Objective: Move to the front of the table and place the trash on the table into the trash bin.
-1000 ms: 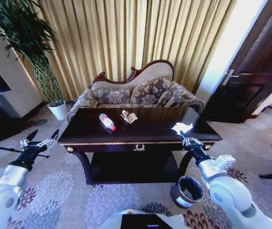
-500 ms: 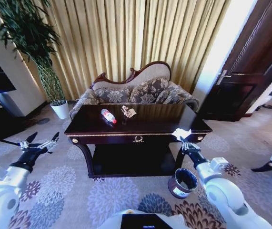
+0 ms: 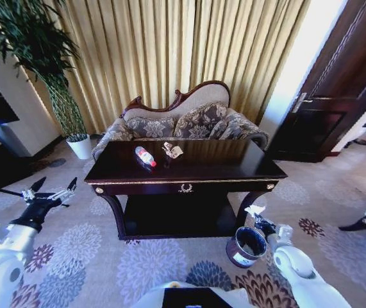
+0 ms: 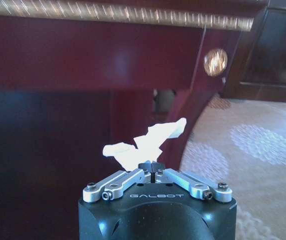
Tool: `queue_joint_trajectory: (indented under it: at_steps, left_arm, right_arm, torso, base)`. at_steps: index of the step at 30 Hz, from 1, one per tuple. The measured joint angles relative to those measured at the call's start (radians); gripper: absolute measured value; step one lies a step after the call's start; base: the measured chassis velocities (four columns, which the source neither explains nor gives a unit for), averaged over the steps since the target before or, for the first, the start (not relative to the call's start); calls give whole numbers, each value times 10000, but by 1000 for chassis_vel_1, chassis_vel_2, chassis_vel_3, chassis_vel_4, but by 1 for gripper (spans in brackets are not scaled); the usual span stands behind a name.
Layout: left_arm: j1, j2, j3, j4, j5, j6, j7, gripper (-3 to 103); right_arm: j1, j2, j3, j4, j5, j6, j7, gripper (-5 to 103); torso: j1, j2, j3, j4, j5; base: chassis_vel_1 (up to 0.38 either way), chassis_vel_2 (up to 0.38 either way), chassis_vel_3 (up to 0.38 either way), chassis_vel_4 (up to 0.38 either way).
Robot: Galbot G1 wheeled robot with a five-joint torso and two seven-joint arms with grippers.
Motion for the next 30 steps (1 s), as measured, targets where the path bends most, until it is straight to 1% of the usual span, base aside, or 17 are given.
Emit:
queue_joint_trajectory:
  at_steps: [2, 4, 7, 11, 12, 13, 16, 17, 18, 19, 23, 24, 25, 26, 28, 29, 30]
  left_arm:
    - [24, -17, 0, -58, -16, 0, 0, 100]
    - [33, -21, -1, -72, -23, 0, 0, 100]
    - [55, -33, -34, -155, -62, -4, 0, 100]
    - [61, -50, -51, -235, -83, -8, 4, 100]
    - [61, -62, -49, -254, -83, -8, 6, 100]
    - [61, -62, -49, -254, -83, -8, 6, 100]
    - [51, -117, 5, -318, -82, -4, 18, 100]
    - [49, -132, 22, -344, -82, 0, 26, 100]
    - [49, -142, 27, -370, -82, 5, 33, 100]
    - [49, -142, 27, -370, -82, 5, 33, 100]
    - [53, -153, 17, -448, -82, 10, 46, 100]
    - [53, -153, 17, -448, -82, 10, 46, 100]
    - [53, -158, 10, -459, -84, 11, 46, 100]
    - [53, -162, 5, -462, -84, 12, 46, 100]
    - [56, -182, 3, -469, -87, 14, 46, 100]
    - [56, -182, 3, -469, -87, 14, 46, 100]
    - [64, -188, 3, -473, -89, 14, 47, 100]
  right_arm:
    - [473, 54, -189, -947, -399, 7, -15, 0]
    - [601, 73, -229, -1246, -504, 22, -17, 0]
    - [1237, 186, -298, -2795, -998, 212, -24, 0]
    - [1403, 255, -280, -3403, -1198, 313, -23, -2]
    - [1391, 269, -272, -3409, -1209, 316, -23, 3]
    - [1391, 269, -272, -3409, -1209, 316, -23, 3]
    - [1354, 321, -252, -3386, -1217, 323, -17, 19]
    - [1354, 325, -245, -3368, -1217, 323, -14, 19]
    - [1354, 326, -235, -3341, -1215, 324, -12, 25]
    - [1354, 326, -235, -3341, -1215, 324, -12, 25]
    - [1351, 303, -218, -3241, -1178, 330, -5, 46]
    - [1351, 303, -218, -3241, -1178, 330, -5, 46]
    - [1344, 296, -209, -3208, -1165, 334, -3, 51]
    - [1339, 293, -205, -3192, -1159, 336, -3, 51]
    - [1321, 292, -193, -3177, -1142, 338, 0, 62]
    - [1321, 292, -193, -3177, -1142, 338, 0, 62]
    - [1314, 293, -190, -3172, -1136, 339, 1, 68]
  torso:
    - [1, 0, 0, 1, -1]
    - [0, 0, 1, 0, -1]
    - [-1, 1, -1, -1, -1]
    - [0, 0, 0, -2, 0]
    - [0, 0, 0, -3, 0]
    - [0, 0, 0, -3, 0]
    - [-1, 1, 0, -2, -1]
    - [-1, 1, -1, -2, -3]
    - [-1, 1, 0, -2, -3]
    - [-1, 1, 0, -2, -3]
    - [0, 1, 0, -1, -2]
    - [0, 1, 0, -1, -2]
    - [0, 1, 0, -1, -1]
    - [0, 1, 0, -1, -2]
    - [-1, 1, -1, -1, -3]
    - [-1, 1, -1, -1, -3]
    - [-1, 1, -1, -1, -2]
  base:
    - [0, 0, 0, 0]
    - [0, 0, 0, 0]
    - [0, 0, 0, 0]
    - [0, 0, 0, 0]
    - [0, 0, 0, 0]
    - [0, 0, 0, 0]
    - [0, 0, 0, 0]
    - [0, 0, 0, 0]
    - [0, 0, 0, 0]
    - [0, 0, 0, 0]
    - [0, 0, 0, 0]
    - [0, 0, 0, 0]
    - [0, 0, 0, 0]
    - [0, 0, 0, 0]
    - [0, 0, 0, 0]
    - [0, 0, 0, 0]
    - [0, 0, 0, 0]
